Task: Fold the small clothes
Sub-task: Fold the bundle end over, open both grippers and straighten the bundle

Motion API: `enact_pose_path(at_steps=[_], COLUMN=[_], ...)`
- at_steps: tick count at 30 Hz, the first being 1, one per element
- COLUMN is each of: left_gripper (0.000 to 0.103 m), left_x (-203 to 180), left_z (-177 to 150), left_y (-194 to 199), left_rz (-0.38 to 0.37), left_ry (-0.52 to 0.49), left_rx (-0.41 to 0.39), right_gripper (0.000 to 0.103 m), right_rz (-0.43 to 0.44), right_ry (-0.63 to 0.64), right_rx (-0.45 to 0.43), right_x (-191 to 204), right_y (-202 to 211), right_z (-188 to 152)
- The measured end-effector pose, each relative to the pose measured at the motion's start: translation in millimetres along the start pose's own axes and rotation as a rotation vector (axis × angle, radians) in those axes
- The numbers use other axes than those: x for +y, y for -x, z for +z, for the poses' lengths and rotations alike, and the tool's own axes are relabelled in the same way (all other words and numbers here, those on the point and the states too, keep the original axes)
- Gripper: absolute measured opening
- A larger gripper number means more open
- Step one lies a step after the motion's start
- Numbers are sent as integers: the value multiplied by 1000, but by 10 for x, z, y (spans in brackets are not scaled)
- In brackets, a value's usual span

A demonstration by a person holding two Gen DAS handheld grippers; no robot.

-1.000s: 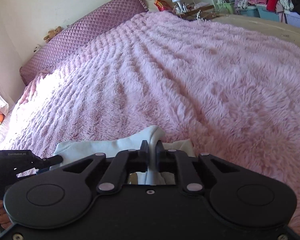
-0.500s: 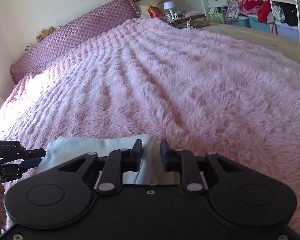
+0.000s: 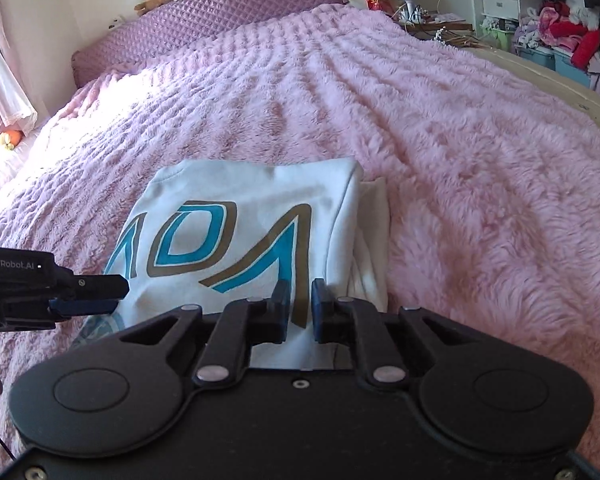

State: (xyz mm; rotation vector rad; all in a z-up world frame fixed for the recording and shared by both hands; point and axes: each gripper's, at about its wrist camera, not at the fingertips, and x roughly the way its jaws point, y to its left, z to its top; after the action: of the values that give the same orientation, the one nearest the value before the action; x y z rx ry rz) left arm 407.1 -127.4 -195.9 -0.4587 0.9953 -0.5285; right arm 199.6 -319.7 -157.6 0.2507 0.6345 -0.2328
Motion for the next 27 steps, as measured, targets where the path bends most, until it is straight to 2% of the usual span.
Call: enact_pose_path(at_steps=[3,4,6,9,11,14,18,20,22,27], left_gripper=[34,38,39,39,39,40,39,43,47,47], left_x=[-23,-36,-52,22,111,168,132,77,50,179], left_z=[-41,-103,-304,-635,-846,-1039,-1038,-1024,-1074,-1288], left_y=[334,458,662,767,742,634,743,902,1018,866], left_rz=[-51,-70,-84,-83,-62,-25,-33,-64,-82,-32], left_ry=[-3,-13,-43,-58,-62,-116,-82,-87,-100,-80], left_rx=[-30,-40,-27,22,55,51,55,39,34,111], right_gripper=[8,8,8,8,9,8,8,14,14,15], right_rz=[71,86,110,96,41,-33,-26,-18,15,-9], right_ry=[8,5,2,-6,-16,-12,-37,-37,-51,-69], right_rx=[-50,-59,-53,-17,20,62,67,28,4,44], right_x=[30,40,56,59,29,-73,-123,-91,-81,-119], right_y=[384,488,689,791,766,666,755,911,1036,957], right_z=[8,-18,-151,-373,-530,-734,-756,-718,-702,-801])
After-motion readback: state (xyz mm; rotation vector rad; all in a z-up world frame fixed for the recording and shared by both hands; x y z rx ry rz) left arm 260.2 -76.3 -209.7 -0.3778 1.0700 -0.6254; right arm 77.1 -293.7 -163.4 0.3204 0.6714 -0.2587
